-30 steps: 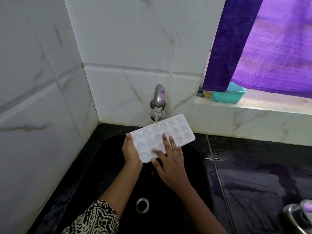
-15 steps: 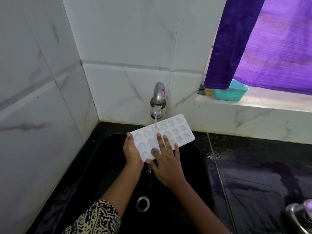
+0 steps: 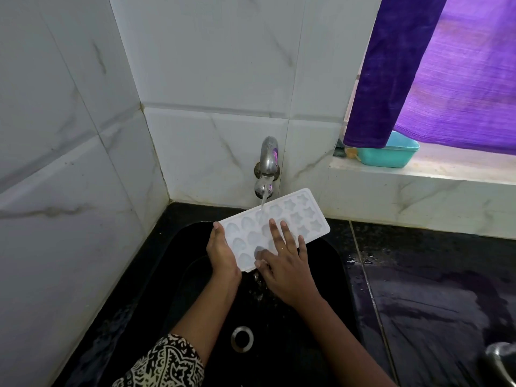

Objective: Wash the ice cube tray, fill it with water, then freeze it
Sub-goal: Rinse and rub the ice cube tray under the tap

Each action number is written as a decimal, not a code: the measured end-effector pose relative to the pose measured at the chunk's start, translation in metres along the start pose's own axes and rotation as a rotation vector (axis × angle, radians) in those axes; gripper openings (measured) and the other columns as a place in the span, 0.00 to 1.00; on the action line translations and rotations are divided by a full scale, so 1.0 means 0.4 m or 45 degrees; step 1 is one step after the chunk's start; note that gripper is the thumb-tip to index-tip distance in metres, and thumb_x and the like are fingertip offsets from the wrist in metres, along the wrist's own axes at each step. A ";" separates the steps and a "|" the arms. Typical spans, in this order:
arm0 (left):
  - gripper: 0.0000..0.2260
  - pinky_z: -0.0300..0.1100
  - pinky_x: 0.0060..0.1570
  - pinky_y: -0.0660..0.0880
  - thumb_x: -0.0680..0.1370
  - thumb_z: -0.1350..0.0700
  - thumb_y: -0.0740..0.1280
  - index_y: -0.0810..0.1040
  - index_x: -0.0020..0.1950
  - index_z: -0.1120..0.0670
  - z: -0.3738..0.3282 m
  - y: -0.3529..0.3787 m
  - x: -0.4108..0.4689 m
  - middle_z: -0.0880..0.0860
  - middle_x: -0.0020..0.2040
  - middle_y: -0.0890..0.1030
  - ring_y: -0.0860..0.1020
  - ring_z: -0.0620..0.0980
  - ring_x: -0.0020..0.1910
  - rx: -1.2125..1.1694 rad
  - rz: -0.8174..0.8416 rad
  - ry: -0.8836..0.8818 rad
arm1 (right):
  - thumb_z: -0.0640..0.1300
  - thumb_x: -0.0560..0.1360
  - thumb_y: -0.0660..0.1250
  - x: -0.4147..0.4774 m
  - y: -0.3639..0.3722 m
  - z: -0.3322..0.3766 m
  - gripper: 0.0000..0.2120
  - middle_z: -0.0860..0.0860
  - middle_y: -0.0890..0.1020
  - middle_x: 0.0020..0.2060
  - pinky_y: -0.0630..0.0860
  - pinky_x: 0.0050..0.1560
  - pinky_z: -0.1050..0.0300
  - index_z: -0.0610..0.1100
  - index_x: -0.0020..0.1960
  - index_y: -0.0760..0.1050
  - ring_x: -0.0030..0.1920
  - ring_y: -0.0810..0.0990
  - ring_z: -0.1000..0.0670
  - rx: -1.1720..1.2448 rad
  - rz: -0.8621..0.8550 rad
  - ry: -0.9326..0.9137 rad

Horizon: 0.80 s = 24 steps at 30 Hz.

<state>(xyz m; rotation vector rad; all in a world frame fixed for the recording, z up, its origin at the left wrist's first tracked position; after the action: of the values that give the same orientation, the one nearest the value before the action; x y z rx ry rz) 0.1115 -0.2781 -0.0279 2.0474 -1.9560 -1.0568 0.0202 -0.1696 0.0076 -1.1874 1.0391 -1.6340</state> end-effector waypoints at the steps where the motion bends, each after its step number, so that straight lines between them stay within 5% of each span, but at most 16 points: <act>1: 0.19 0.48 0.41 0.80 0.82 0.43 0.60 0.80 0.54 0.57 0.008 -0.001 -0.004 0.58 0.50 0.84 0.84 0.58 0.46 -0.004 0.003 -0.017 | 0.54 0.77 0.55 0.005 -0.007 0.001 0.13 0.50 0.45 0.76 0.45 0.72 0.39 0.53 0.50 0.76 0.76 0.38 0.47 -0.037 -0.050 0.014; 6: 0.18 0.47 0.40 0.80 0.82 0.44 0.60 0.79 0.55 0.57 0.001 0.007 0.004 0.59 0.51 0.84 0.83 0.59 0.47 -0.028 0.006 0.029 | 0.51 0.79 0.54 0.004 0.022 0.012 0.13 0.54 0.36 0.74 0.39 0.72 0.41 0.51 0.59 0.73 0.72 0.27 0.51 -0.053 0.066 0.001; 20: 0.16 0.43 0.33 0.80 0.82 0.44 0.60 0.80 0.50 0.54 -0.001 -0.019 0.020 0.52 0.41 0.86 0.85 0.53 0.39 0.020 -0.009 0.087 | 0.53 0.76 0.58 0.007 0.019 0.009 0.12 0.55 0.36 0.73 0.33 0.71 0.45 0.54 0.57 0.74 0.71 0.26 0.52 0.018 0.089 -0.064; 24: 0.15 0.48 0.41 0.81 0.82 0.44 0.60 0.81 0.49 0.53 0.002 -0.017 0.021 0.55 0.46 0.85 0.84 0.55 0.43 0.039 0.010 0.095 | 0.58 0.76 0.60 0.021 0.007 -0.011 0.13 0.54 0.37 0.74 0.35 0.71 0.41 0.56 0.57 0.75 0.72 0.29 0.49 -0.058 0.101 -0.061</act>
<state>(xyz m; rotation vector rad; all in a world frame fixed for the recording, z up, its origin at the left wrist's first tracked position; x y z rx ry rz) 0.1159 -0.2843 -0.0354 2.0619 -1.9536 -0.9406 0.0149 -0.1778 0.0063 -1.1943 1.0853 -1.5207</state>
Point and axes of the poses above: each hand's wrist, its own x-axis towards the middle knuckle, its own y-axis out of the palm, z = x × y, the point moved 4 cm from there along x, towards the middle knuckle
